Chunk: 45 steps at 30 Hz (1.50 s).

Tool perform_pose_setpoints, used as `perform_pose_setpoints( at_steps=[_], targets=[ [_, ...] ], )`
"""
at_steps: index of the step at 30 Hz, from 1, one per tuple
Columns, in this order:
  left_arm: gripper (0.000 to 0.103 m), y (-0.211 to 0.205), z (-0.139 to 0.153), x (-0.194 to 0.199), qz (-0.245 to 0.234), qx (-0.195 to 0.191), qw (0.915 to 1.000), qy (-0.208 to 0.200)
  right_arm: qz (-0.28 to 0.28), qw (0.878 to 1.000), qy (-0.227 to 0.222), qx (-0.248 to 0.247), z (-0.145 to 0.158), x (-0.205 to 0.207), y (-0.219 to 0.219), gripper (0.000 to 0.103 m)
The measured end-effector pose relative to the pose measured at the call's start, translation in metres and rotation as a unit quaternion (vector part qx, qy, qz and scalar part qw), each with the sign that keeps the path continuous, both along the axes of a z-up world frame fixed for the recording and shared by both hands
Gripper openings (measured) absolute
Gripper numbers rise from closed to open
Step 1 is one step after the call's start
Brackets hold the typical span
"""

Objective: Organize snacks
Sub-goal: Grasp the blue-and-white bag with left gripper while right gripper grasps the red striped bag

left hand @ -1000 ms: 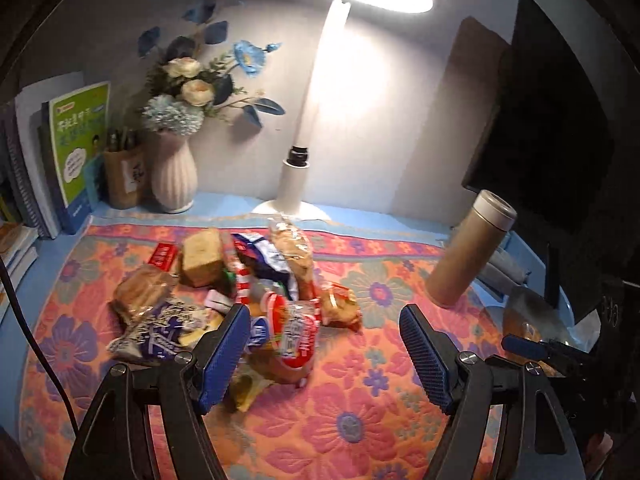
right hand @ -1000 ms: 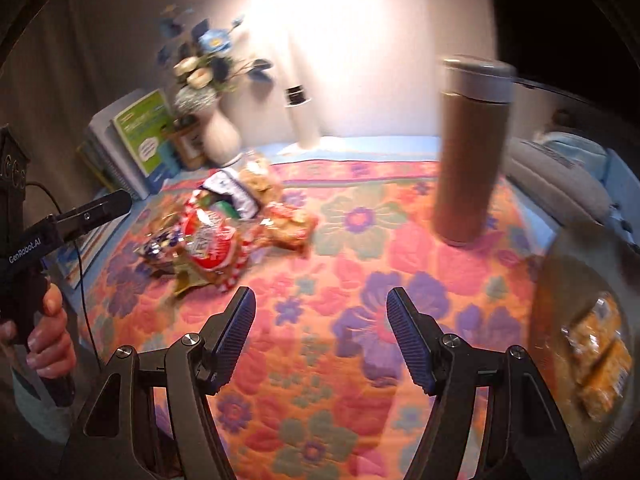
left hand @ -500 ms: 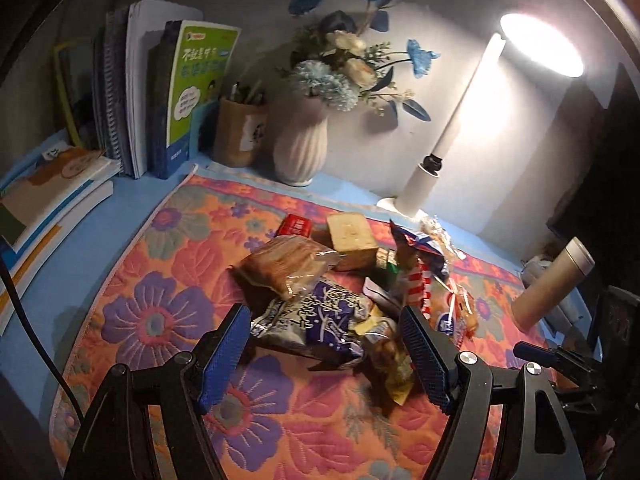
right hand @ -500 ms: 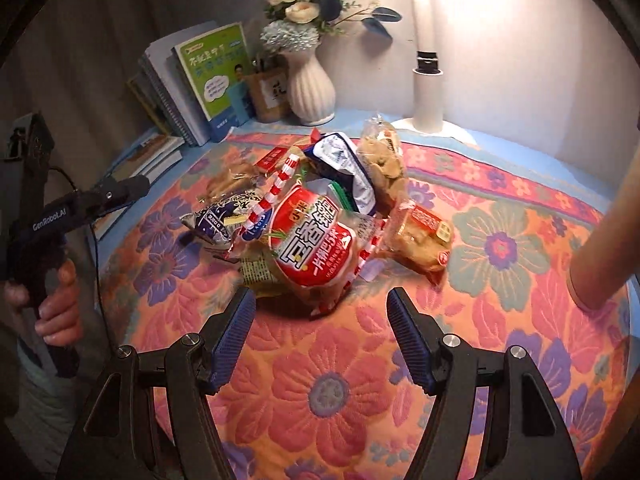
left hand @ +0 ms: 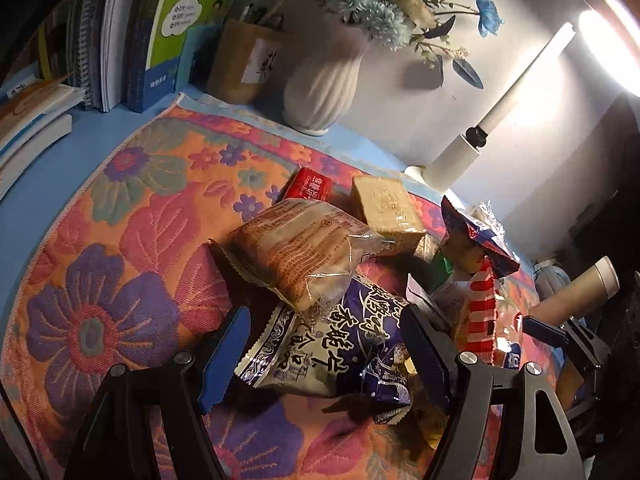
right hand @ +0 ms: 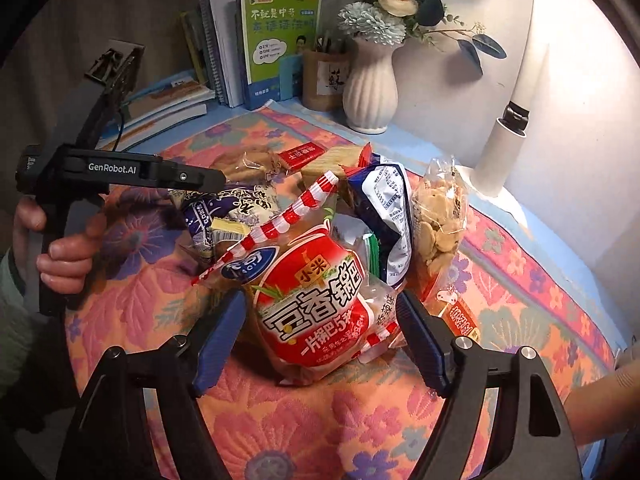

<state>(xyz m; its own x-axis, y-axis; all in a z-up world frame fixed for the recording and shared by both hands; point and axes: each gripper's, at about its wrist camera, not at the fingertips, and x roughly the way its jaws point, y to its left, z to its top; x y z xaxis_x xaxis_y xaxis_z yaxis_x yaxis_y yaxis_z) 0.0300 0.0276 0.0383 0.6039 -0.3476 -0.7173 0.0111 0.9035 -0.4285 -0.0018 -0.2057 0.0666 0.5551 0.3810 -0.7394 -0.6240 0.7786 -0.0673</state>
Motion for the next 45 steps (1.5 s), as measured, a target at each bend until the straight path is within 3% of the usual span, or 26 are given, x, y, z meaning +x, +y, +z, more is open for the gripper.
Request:
perform_pose_setpoints(
  at_steps=[9, 14, 15, 17, 19, 21, 26, 36, 45],
  targets=[
    [0.081, -0.009, -0.021, 0.015, -0.016, -0.012, 0.9997, 0.012, 0.017, 1.000, 0.018, 0.018, -0.017, 0.017, 0.004, 0.089],
    [0.081, -0.016, -0.021, 0.011, -0.028, -0.009, 0.9995, 0.012, 0.014, 1.000, -0.005, 0.016, -0.020, 0.014, 0.012, 0.088],
    [0.080, -0.017, -0.021, 0.009, -0.029, -0.009, 0.9995, 0.012, 0.015, 1.000, -0.009, 0.019, -0.021, 0.013, 0.013, 0.084],
    [0.072, -0.017, -0.021, 0.005, -0.027, -0.013, 0.9995, 0.012, 0.026, 0.999, -0.014, 0.031, -0.019, 0.008, 0.012, 0.064],
    [0.054, -0.015, -0.021, 0.000, -0.029, -0.031, 0.9990, 0.016, 0.024, 0.999, -0.022, 0.031, -0.015, 0.003, 0.013, 0.057],
    [0.044, -0.014, -0.020, -0.006, -0.033, -0.045, 0.9983, 0.014, 0.025, 0.999, -0.018, 0.038, -0.013, 0.001, 0.011, 0.055],
    [0.038, -0.016, -0.004, -0.031, -0.029, -0.024, 0.9993, -0.004, 0.017, 0.997, -0.013, 0.069, -0.001, -0.018, -0.002, 0.052],
    [0.037, -0.015, 0.043, -0.087, -0.032, -0.041, 0.9971, -0.055, -0.028, 0.993, -0.055, 0.101, 0.044, -0.079, -0.039, 0.052],
    [0.037, -0.061, 0.096, -0.117, -0.076, -0.043, 0.9907, -0.104, -0.107, 0.986, -0.076, 0.107, 0.078, -0.115, -0.091, 0.052]
  ],
)
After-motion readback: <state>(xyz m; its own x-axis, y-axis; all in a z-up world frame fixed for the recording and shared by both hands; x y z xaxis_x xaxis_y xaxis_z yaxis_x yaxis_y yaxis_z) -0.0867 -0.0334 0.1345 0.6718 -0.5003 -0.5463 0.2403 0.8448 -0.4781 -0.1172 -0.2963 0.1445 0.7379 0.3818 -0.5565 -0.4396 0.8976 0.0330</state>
